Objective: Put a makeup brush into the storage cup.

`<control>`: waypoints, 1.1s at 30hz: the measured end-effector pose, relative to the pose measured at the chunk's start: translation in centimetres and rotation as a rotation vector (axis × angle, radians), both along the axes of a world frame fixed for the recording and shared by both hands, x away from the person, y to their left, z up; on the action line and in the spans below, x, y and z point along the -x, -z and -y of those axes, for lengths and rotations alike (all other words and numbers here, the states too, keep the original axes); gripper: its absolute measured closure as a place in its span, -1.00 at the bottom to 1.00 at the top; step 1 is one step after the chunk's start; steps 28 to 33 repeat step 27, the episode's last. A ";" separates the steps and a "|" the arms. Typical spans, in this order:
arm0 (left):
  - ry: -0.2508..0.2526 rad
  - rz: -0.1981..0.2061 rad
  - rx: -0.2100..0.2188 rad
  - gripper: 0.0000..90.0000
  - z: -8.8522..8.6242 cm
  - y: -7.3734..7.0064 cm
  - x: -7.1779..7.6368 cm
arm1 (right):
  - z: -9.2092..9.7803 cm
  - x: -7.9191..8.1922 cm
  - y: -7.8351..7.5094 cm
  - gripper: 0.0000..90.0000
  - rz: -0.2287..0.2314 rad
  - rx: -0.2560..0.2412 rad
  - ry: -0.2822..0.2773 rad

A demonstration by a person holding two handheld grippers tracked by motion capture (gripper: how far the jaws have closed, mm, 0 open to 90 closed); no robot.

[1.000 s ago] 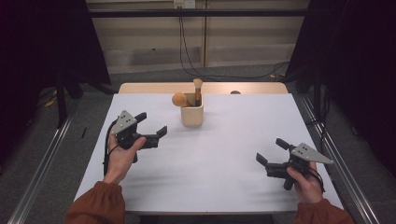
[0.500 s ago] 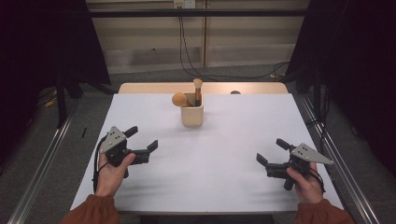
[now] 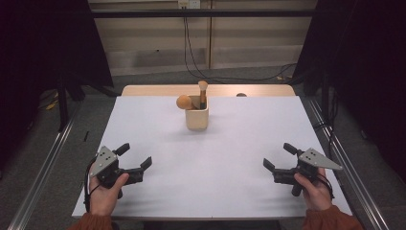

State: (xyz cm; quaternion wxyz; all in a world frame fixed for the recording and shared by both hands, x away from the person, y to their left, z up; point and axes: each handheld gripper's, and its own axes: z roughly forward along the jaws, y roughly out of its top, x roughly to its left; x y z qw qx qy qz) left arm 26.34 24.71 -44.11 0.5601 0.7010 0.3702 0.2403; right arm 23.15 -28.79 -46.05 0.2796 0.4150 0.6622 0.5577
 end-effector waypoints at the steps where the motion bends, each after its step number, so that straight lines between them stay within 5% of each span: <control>1: 0.000 -0.003 -0.001 -0.91 0.0 0.0 0.2 | 0.0 0.1 0.0 -1.00 -0.002 -0.005 0.005; 7: 0.016 -0.001 -0.034 -0.91 -0.2 0.5 0.7 | 0.0 0.3 0.0 -1.00 0.000 -0.004 0.005; 12: -0.040 0.035 -0.009 -0.91 -0.9 0.5 1.2 | 0.2 0.6 -0.1 -1.00 0.010 0.002 0.001; 20: -0.010 0.003 -0.002 -0.91 -0.9 0.7 1.4 | 0.1 0.5 -0.2 -1.00 0.013 -0.009 -0.006; 22: -0.012 0.008 -0.031 -0.91 -0.8 0.7 1.3 | 0.0 0.5 -0.2 -1.00 0.012 -0.006 -0.011; 33: 0.001 0.008 -0.030 -0.91 -0.6 0.7 1.3 | 0.1 0.3 -0.1 -1.00 0.007 -0.003 -0.014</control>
